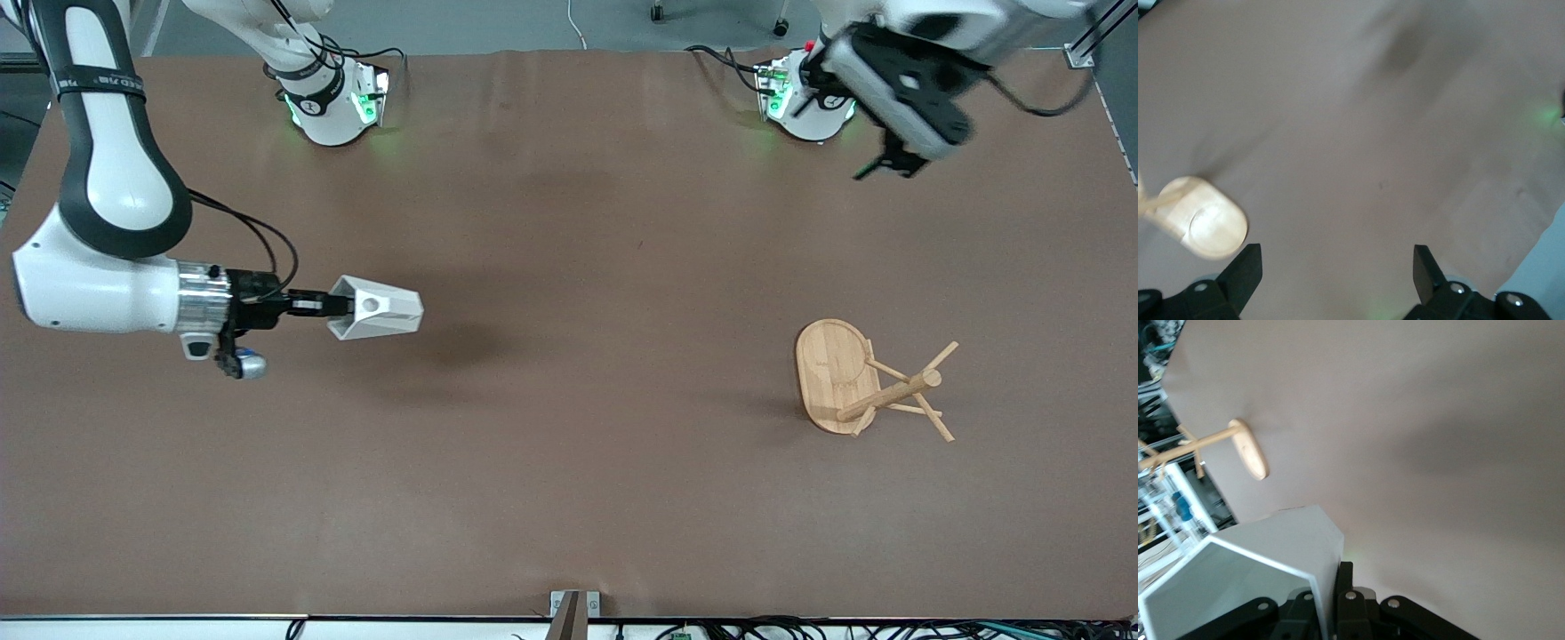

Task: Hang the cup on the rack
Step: 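Lift the cup with the right gripper while the left gripper approaches, then grasp the cup's base with the left gripper beside the right gripper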

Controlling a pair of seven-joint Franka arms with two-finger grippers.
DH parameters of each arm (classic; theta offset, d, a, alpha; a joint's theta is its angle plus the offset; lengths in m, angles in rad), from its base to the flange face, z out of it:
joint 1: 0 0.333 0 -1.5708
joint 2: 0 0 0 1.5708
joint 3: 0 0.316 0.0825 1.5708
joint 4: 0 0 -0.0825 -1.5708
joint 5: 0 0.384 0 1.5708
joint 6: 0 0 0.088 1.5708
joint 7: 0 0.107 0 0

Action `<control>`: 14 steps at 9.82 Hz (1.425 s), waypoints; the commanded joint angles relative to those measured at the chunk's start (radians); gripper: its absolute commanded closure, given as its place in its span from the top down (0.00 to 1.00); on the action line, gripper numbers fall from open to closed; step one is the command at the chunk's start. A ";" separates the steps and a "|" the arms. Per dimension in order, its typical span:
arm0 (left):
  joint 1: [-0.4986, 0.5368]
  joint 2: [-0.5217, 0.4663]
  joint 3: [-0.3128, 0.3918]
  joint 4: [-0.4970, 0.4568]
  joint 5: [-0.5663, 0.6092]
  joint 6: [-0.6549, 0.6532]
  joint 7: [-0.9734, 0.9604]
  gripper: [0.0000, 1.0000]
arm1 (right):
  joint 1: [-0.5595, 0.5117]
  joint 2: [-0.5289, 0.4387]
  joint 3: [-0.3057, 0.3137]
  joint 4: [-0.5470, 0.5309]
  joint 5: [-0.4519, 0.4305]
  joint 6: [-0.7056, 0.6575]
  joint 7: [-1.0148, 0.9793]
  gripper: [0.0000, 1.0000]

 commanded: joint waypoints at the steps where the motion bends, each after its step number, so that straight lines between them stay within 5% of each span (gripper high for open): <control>1: -0.094 0.107 -0.060 -0.001 -0.004 0.121 0.006 1.00 | -0.014 -0.031 0.080 -0.074 0.173 0.008 -0.004 0.00; 3: -0.183 0.217 -0.064 0.002 -0.013 0.253 0.018 1.00 | -0.012 -0.031 0.157 -0.112 0.263 0.031 -0.116 0.00; 6: -0.250 0.303 -0.064 0.019 -0.016 0.468 0.033 1.00 | 0.026 -0.025 0.162 -0.206 0.463 0.028 -0.332 0.00; 14: -0.334 0.423 -0.062 0.051 0.045 0.533 0.092 1.00 | 0.032 -0.025 0.260 -0.220 0.612 0.031 -0.373 0.00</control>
